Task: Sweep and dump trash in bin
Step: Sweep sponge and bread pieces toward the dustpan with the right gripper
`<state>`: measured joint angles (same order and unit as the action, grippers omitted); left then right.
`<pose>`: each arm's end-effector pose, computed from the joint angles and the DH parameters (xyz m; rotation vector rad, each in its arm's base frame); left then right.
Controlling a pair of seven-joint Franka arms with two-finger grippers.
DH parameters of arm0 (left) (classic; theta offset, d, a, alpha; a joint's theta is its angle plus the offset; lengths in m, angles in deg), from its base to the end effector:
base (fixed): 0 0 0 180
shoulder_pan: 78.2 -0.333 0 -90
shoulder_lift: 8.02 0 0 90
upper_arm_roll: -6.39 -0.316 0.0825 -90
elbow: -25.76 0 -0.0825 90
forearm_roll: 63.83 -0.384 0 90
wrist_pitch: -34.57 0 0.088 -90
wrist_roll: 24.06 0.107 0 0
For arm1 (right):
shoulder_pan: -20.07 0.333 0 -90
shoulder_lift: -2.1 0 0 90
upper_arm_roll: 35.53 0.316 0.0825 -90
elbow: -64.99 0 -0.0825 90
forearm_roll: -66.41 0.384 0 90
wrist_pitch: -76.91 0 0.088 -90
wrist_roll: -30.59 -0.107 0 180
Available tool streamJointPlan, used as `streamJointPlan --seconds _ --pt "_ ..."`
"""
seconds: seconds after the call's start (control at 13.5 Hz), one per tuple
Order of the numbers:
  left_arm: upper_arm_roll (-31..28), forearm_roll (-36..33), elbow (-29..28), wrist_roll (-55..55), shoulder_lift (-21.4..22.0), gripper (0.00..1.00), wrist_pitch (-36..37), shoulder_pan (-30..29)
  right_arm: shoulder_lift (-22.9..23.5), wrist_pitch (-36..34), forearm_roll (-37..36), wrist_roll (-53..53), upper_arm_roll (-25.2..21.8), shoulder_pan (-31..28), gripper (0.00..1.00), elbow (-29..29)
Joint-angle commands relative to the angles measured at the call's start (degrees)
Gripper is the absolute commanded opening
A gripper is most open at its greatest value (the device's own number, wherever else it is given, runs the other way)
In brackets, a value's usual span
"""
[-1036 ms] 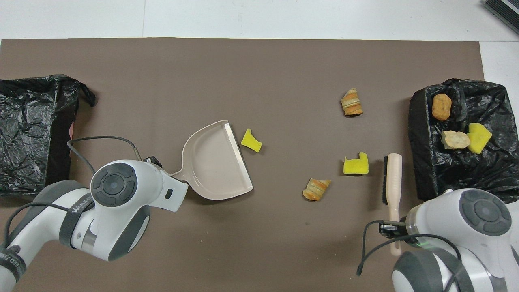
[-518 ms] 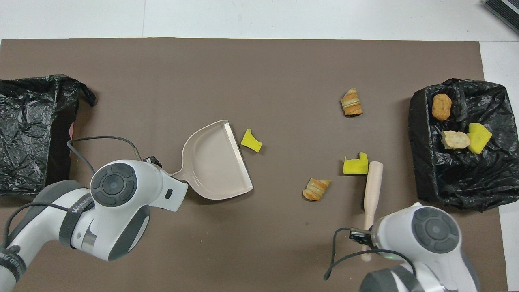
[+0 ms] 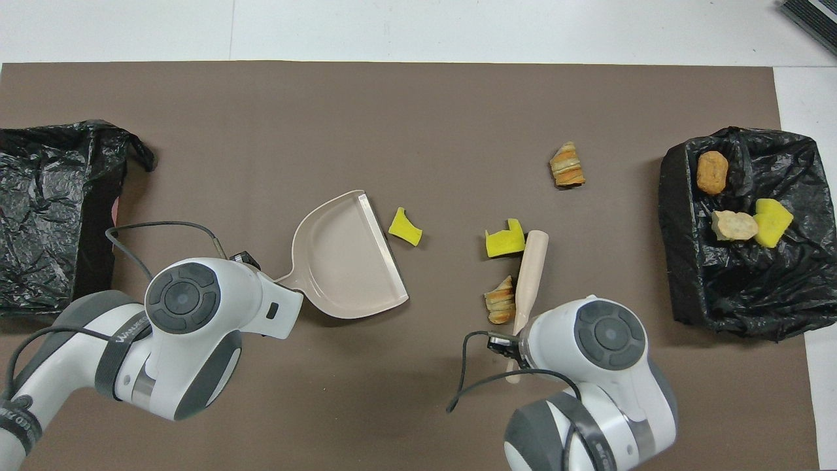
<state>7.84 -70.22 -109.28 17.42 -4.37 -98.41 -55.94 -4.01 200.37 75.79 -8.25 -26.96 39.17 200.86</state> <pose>0.4548 -0.1975 0.3572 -2.5096 1.7404 -0.0218 0.4154 0.2253 0.3576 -3.0624 0.4544 0.2410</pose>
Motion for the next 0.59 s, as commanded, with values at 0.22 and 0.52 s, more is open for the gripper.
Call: streamJointPlan --seconds 0.22,0.52 --pt "-0.5 0.7 -1.1 -0.8 0.3 0.00 -1.4 0.4 8.7 -2.3 5.3 0.0 0.0 1.6 0.00 -12.8" --pt "-0.5 0.7 -1.0 -1.0 0.3 0.00 -1.4 0.5 14.0 -2.1 6.8 0.5 0.1 5.0 0.00 -18.4"
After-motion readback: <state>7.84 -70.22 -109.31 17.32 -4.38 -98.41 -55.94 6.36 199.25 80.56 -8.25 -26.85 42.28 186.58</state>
